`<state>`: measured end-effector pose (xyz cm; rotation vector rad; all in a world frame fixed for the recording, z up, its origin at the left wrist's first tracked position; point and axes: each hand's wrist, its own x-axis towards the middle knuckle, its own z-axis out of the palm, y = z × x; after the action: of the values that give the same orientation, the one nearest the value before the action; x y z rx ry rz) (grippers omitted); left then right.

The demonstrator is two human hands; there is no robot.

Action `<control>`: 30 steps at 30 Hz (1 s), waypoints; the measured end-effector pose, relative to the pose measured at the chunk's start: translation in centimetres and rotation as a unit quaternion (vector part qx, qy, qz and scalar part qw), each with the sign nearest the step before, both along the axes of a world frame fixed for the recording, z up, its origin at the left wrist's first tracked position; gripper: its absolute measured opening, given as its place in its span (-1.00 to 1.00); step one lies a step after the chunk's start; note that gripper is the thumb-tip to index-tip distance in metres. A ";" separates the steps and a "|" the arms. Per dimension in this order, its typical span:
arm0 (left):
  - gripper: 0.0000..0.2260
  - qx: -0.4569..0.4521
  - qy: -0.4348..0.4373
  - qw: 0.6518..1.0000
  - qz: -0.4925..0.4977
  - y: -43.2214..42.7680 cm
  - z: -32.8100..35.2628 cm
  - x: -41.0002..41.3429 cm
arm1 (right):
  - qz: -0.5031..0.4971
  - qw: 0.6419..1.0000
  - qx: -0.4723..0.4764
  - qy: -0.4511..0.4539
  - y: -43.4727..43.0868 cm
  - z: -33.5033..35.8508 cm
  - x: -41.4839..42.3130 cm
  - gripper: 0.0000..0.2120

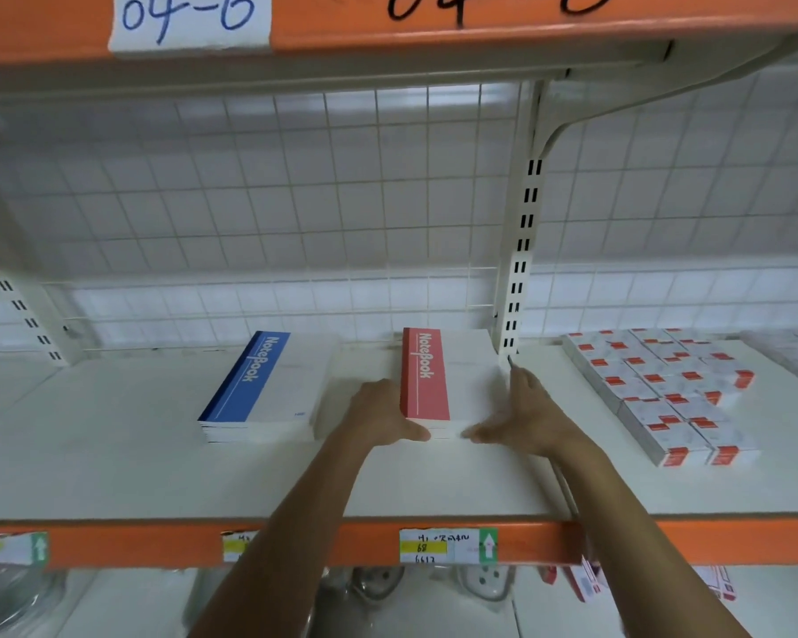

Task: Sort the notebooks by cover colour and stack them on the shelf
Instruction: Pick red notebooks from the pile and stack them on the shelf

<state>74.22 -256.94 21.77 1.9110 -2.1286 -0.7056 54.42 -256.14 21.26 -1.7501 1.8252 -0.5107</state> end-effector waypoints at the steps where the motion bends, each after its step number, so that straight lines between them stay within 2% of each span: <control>1: -0.49 -0.012 -0.006 1.000 0.002 0.4 0.3 0.0 | 0.014 1.000 -0.021 0.014 0.4 0.4 0.6 0.09; 3: -0.51 -0.053 -0.002 0.999 0.015 1.4 1.1 0.4 | 0.062 0.996 -0.061 0.032 1.0 1.4 2.3 0.01; 6: -0.55 -0.146 0.042 0.987 0.057 3.2 2.0 2.5 | 0.132 0.984 -0.117 0.008 2.0 2.7 6.5 -0.34; 9: -0.65 -0.244 0.054 0.964 0.088 5.3 1.8 6.3 | 0.182 0.974 -0.137 -0.005 3.1 2.5 11.7 -0.43; 12: -0.65 -0.284 0.030 0.949 0.132 7.6 1.2 11.2 | 0.220 0.962 -0.162 -0.024 4.2 1.8 17.5 -0.51; 18: -0.59 -0.259 -0.031 0.932 0.250 12.0 0.2 23.4 | 0.288 0.942 -0.169 -0.041 6.8 0.8 30.9 -0.56; 22: -0.57 -0.224 -0.068 0.929 0.287 14.9 -0.3 32.1 | 0.302 0.939 -0.160 -0.046 9.1 0.1 40.2 -0.55; 30: -0.60 -0.200 -0.055 0.917 0.341 19.4 -0.1 46.6 | 0.300 0.942 -0.138 -0.056 12.5 -0.8 55.9 -0.56</control>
<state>120.78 -237.57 21.70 2.2494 -1.3335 -0.0170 110.32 -243.62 20.49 -2.2822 1.0893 -0.6121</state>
